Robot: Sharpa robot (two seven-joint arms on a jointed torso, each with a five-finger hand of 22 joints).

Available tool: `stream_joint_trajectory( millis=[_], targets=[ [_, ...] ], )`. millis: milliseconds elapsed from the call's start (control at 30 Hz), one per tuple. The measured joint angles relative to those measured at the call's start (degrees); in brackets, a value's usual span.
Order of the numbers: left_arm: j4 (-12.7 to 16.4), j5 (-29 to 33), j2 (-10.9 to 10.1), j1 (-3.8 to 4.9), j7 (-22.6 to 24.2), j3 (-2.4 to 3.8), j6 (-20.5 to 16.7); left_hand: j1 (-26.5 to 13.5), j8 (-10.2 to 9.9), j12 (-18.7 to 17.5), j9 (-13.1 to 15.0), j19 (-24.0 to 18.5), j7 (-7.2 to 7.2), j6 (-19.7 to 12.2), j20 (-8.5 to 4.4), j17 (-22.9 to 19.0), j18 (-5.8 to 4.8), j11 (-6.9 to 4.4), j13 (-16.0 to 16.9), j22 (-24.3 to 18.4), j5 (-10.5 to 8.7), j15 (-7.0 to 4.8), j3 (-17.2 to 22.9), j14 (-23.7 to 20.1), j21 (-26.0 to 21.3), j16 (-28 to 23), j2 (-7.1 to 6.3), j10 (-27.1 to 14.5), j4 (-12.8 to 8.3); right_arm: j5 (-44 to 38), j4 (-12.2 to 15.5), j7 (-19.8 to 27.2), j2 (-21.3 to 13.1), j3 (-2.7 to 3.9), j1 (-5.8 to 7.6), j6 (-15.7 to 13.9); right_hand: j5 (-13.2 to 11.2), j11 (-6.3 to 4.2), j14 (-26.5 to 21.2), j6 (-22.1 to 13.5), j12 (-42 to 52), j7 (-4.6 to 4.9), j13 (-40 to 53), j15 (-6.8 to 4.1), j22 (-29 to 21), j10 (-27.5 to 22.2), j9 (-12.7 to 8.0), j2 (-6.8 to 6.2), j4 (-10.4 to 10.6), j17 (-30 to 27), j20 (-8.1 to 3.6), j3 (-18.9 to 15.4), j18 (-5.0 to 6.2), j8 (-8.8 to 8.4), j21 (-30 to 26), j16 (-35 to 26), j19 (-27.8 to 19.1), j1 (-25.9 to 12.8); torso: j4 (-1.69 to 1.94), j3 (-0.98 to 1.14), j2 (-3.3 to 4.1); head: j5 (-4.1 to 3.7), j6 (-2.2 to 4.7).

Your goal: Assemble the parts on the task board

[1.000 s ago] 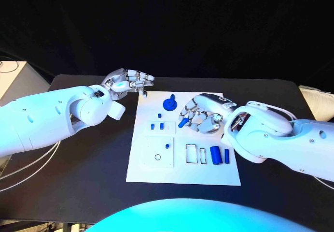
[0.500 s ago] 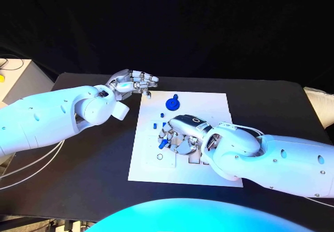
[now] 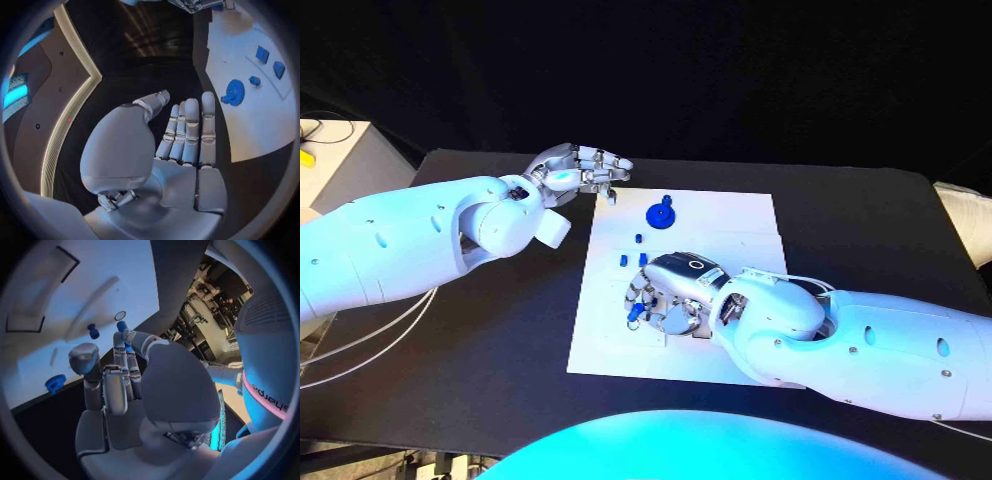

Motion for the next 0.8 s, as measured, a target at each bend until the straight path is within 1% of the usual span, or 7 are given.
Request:
stream_joint_trajectory(
  millis=[200,267,800],
  targets=[
    [0.0,0.0,0.0,-0.01,-0.1,0.01,0.1,0.0,0.0,0.0,0.0,0.0,0.00,0.0,0.00,0.0,-0.01,0.20,0.0,-0.1,0.00,0.00,0.0,0.0,-0.2,0.0,0.00,-0.2,0.0,-1.3,0.0,-0.2,0.4,-0.06,-0.51,0.6,0.0,0.00,0.0,0.0,0.0,-0.01,0.0,0.00,0.0,0.0,0.0,-0.01,-0.2,0.0,0.00,0.2,0.00,0.00,0.0,0.0,0.0,0.0,0.03,0.00,0.01,0.08,0.00],
    [0.0,0.0,0.0,-0.01,-0.1,0.01,0.1,0.0,0.0,0.0,0.0,0.0,0.00,0.0,0.00,0.0,0.00,0.20,0.0,-0.1,0.00,0.00,0.0,0.0,-0.2,0.0,0.00,-0.2,0.0,-1.5,-0.1,-0.3,0.4,-0.07,-0.59,0.7,0.0,0.00,0.0,0.0,0.0,-0.02,0.0,0.00,0.0,0.0,0.0,-0.23,-0.2,0.0,0.00,0.2,0.00,0.00,0.0,0.0,0.0,-0.2,0.03,-0.01,0.02,0.12,0.00],
    [-0.1,0.0,0.0,-0.01,-0.2,0.01,0.2,0.0,0.0,0.0,0.0,0.0,0.00,0.0,0.00,0.0,-0.01,0.20,0.0,0.0,0.00,0.00,0.0,0.0,-0.2,0.0,0.00,-0.2,0.0,-2.9,-0.8,-1.0,0.6,-0.17,-1.08,1.7,-0.1,-0.10,0.0,-0.3,0.0,-0.04,0.0,0.00,0.0,0.3,0.1,-0.45,-0.2,0.0,0.00,0.2,0.00,0.01,0.0,0.0,0.0,-0.4,0.04,-0.03,0.01,0.14,0.00]
  ],
)
